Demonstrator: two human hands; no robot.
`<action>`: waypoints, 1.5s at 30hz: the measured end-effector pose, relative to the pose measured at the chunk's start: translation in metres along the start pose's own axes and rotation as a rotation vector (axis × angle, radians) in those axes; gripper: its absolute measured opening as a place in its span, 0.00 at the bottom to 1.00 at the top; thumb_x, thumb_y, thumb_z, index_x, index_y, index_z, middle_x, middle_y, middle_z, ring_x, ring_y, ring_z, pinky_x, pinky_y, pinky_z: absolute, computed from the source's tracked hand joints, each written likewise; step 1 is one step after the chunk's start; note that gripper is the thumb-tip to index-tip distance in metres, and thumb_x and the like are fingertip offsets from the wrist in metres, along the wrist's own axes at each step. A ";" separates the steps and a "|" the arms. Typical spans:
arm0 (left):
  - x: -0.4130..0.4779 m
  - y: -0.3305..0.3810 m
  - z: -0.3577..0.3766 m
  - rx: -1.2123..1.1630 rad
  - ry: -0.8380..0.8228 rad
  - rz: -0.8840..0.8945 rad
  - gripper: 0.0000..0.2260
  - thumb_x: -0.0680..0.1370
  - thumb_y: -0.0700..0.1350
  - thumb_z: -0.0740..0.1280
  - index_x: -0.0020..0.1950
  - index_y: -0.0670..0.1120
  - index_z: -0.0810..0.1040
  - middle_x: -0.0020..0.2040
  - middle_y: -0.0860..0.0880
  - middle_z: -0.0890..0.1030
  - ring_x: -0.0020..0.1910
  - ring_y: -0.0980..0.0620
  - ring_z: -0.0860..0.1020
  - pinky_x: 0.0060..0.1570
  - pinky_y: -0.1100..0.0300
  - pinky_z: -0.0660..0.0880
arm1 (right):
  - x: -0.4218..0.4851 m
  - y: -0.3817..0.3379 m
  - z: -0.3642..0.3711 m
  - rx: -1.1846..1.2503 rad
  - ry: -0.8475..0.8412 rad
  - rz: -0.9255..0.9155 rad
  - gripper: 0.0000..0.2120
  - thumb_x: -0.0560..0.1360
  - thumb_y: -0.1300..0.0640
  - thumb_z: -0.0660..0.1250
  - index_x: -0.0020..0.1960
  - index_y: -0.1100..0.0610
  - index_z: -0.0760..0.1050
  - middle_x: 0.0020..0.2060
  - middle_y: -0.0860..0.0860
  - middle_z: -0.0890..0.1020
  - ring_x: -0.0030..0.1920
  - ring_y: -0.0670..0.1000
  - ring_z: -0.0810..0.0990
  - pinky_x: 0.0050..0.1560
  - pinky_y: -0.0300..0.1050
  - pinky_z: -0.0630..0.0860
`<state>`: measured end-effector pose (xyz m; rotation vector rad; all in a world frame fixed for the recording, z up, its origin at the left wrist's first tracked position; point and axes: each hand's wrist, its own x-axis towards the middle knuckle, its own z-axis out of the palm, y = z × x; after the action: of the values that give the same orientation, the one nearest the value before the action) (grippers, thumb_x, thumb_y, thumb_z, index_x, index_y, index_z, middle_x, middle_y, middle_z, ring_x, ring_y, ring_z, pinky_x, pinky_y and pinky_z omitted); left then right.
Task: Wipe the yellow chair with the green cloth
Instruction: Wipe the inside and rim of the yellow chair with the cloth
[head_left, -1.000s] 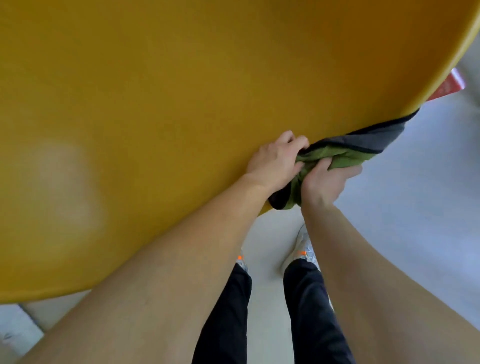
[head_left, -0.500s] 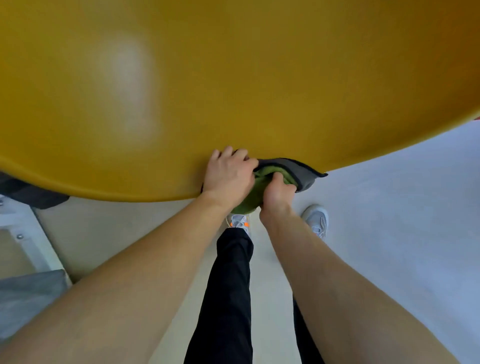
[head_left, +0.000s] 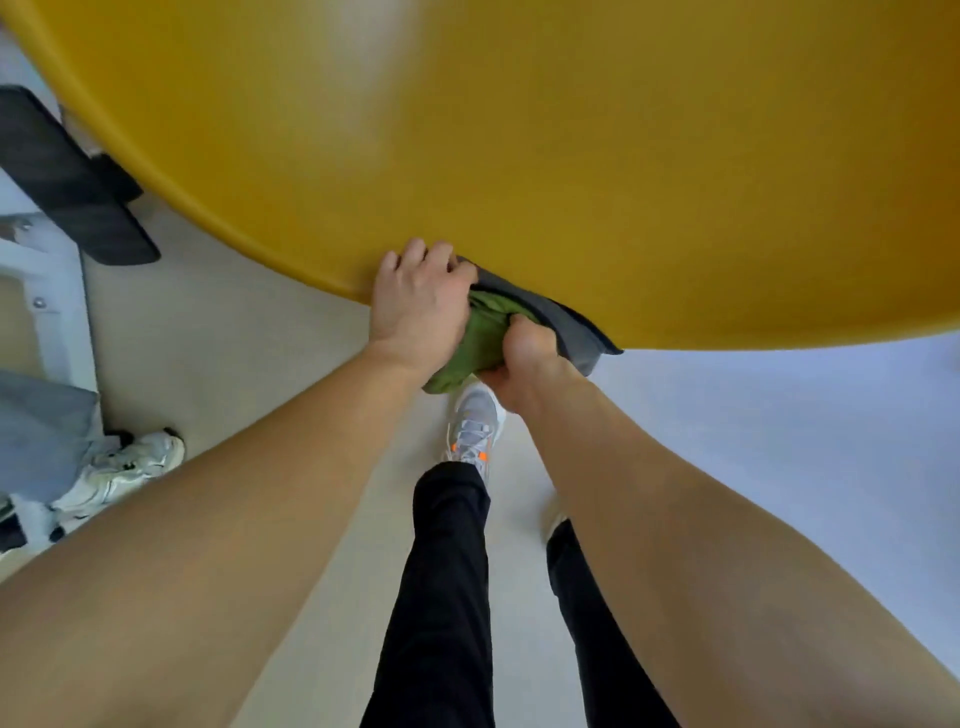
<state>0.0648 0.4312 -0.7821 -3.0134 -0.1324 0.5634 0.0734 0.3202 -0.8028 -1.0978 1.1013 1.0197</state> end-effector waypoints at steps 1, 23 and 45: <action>-0.013 -0.006 -0.003 -0.040 0.063 -0.097 0.12 0.76 0.42 0.65 0.58 0.47 0.79 0.55 0.44 0.76 0.55 0.40 0.73 0.50 0.47 0.69 | 0.001 0.006 0.008 -0.018 -0.028 0.025 0.18 0.84 0.54 0.55 0.71 0.58 0.69 0.66 0.59 0.77 0.63 0.60 0.78 0.51 0.54 0.79; -0.014 0.093 0.048 -1.943 -0.266 -1.208 0.22 0.73 0.66 0.69 0.60 0.53 0.77 0.54 0.52 0.82 0.55 0.48 0.81 0.59 0.47 0.79 | 0.009 -0.003 -0.103 -1.955 0.062 -1.066 0.38 0.76 0.59 0.61 0.82 0.56 0.49 0.82 0.53 0.51 0.81 0.56 0.51 0.78 0.58 0.53; -0.009 -0.004 0.048 -1.654 -0.156 -1.181 0.28 0.80 0.62 0.61 0.72 0.44 0.68 0.64 0.41 0.79 0.61 0.41 0.78 0.59 0.55 0.73 | -0.003 0.031 0.013 -1.723 0.064 -0.960 0.36 0.78 0.59 0.60 0.81 0.60 0.48 0.80 0.53 0.58 0.80 0.52 0.55 0.77 0.56 0.54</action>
<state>0.0381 0.4369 -0.8234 -2.6895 -3.3774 0.5955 0.0446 0.3376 -0.8029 -2.5874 -0.6725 0.9552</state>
